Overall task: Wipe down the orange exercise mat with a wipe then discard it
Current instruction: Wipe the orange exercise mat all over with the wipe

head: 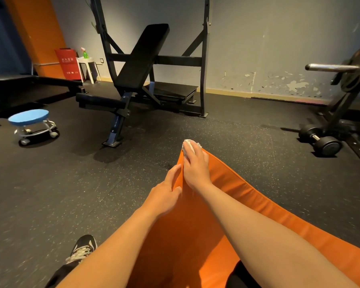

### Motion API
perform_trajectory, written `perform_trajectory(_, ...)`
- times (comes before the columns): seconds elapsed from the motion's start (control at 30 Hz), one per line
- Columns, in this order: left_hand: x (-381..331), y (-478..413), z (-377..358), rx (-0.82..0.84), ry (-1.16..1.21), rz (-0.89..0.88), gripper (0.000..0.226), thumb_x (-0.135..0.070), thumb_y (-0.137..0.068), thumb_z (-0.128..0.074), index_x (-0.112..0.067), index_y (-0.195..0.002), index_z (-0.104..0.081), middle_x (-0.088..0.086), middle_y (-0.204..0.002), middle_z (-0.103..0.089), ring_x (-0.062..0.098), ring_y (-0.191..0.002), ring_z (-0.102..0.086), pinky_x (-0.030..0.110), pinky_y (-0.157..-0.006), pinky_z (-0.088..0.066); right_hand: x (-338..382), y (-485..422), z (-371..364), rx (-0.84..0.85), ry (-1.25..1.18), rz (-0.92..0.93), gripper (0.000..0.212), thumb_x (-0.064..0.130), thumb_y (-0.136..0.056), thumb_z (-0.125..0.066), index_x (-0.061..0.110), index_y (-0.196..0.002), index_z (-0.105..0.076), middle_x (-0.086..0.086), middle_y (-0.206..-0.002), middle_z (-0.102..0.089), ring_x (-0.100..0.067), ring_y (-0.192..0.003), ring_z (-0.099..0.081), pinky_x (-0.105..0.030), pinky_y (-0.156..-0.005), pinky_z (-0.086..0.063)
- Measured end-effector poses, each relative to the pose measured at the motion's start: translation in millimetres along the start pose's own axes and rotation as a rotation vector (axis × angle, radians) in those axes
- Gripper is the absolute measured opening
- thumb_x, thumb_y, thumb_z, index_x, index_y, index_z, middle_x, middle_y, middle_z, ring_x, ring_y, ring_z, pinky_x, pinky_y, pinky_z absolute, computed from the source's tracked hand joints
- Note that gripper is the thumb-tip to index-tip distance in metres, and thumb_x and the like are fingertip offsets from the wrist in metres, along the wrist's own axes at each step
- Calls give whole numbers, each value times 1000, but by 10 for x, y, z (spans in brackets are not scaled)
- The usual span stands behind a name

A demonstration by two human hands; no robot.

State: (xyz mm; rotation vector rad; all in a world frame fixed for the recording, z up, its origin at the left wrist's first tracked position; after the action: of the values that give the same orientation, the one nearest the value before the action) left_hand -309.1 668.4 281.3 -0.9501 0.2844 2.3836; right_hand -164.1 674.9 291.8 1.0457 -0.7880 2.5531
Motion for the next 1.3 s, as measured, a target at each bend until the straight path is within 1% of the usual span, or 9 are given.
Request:
perform_trajectory(0.23,72,-39,15,-14,37,30,64,-37,-104,-41,-71,-140,0,3,-127,-65,26,-95,-68,48,-92,-55,29,158,-8,70,32,58,37,23,-107,-45,33,-141,-57,10,-146,-42,-13,-134,-31,-24,-104,-32)
perform_trajectory(0.37,45,-43,-11,14,46,7,68,-35,-101,-45,-73,-139,-2,0,-131,-63,25,-94,-69,50,-94,-54,-27,-15,54,-7,-6,-33,45,28,-109,-38,29,-153,-41,7,-160,-30,-18,-152,-12,-33,-121,-18)
perform_trajectory(0.43,53,-50,-10,8,31,5,67,-35,-102,-44,-71,-141,-3,0,-136,-61,28,-101,-68,47,-96,-52,-36,66,-15,1,7,-55,46,27,-109,-38,26,-155,-38,3,-163,-25,-21,-154,-7,-36,-124,-14)
perform_trajectory(0.53,83,-80,7,-31,1,42,60,-39,-103,-39,-65,-146,-5,5,-143,-57,34,-118,-61,44,-98,-48,47,269,-146,31,-28,47,40,25,-108,-42,27,-147,-51,8,-155,-36,-17,-151,-13,-25,-118,-16)
perform_trajectory(0.63,91,-86,25,-28,10,42,61,-39,-104,-40,-65,-146,-6,1,-149,-52,33,-126,-57,45,-103,-45,18,264,-153,17,-24,59,41,26,-109,-40,27,-149,-48,8,-156,-36,-15,-151,-14,-24,-117,-14)
perform_trajectory(0.83,89,-62,-3,-1,47,14,64,-35,-107,-42,-63,-149,-2,-9,-160,-34,27,-133,-52,46,-108,-44,-428,157,-74,61,-5,-352,53,29,-111,-23,20,-163,-11,0,-171,-4,-20,-156,9,-36,-126,2)
perform_trajectory(1.03,41,-64,-47,-13,23,13,63,-35,-107,-40,-64,-148,-2,-6,-153,-46,27,-126,-58,47,-108,-45,-82,-25,-85,71,-67,-14,51,26,-110,-31,28,-161,-23,6,-169,-11,-15,-156,5,-37,-124,-1)
perform_trajectory(1.23,31,-54,-53,-12,42,20,63,-36,-107,-41,-63,-149,-3,-7,-159,-37,27,-131,-53,49,-109,-46,-489,60,-108,98,-16,-448,56,33,-111,-20,22,-163,-3,-1,-171,4,-22,-156,13,-40,-125,2)
perform_trajectory(1.3,7,-54,-83,-16,39,8,63,-35,-107,-41,-62,-150,-3,-9,-160,-35,26,-133,-52,49,-109,-45,-414,85,-99,95,24,-386,57,34,-111,-23,23,-163,-4,1,-170,2,-23,-156,12,-43,-128,-4)
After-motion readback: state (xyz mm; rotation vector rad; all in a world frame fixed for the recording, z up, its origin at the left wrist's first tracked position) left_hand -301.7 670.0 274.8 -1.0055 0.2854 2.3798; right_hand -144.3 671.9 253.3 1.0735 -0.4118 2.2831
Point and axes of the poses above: each hand's wrist, its own y-axis away from the middle knuckle, its own z-axis out of the back of the hand, x = y × z, the point moved 2 cm from there along -y, towards the middle knuckle
